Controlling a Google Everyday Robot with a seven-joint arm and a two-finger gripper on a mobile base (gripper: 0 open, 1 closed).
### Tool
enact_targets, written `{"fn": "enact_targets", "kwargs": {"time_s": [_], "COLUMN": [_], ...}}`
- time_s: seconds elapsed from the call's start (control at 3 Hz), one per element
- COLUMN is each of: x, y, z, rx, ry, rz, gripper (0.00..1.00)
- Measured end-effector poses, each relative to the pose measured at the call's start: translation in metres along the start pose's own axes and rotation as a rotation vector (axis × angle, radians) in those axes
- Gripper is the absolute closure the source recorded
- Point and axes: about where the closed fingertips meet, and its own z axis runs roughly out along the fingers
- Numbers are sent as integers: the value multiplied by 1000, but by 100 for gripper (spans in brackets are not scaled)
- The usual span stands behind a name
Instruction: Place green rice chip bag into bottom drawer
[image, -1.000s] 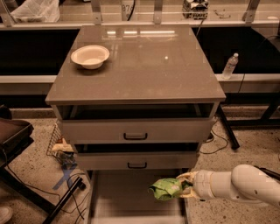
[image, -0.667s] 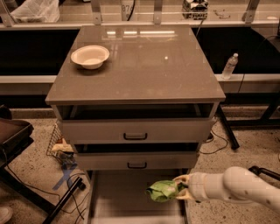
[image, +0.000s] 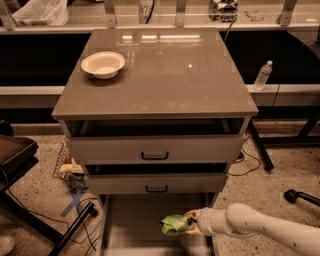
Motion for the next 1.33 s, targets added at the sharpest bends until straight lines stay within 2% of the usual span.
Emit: {"fn": "enact_targets", "kwargs": {"time_s": [0.33, 0.67, 1.0, 1.33], "x": [26, 34, 35, 34], "y": [9, 12, 13, 15], "z": [44, 72, 77, 79], "rx": [6, 27, 27, 23], "ry": [-38, -109, -116, -120], "rz": [29, 43, 47, 47], "gripper": [100, 100, 84, 52]}}
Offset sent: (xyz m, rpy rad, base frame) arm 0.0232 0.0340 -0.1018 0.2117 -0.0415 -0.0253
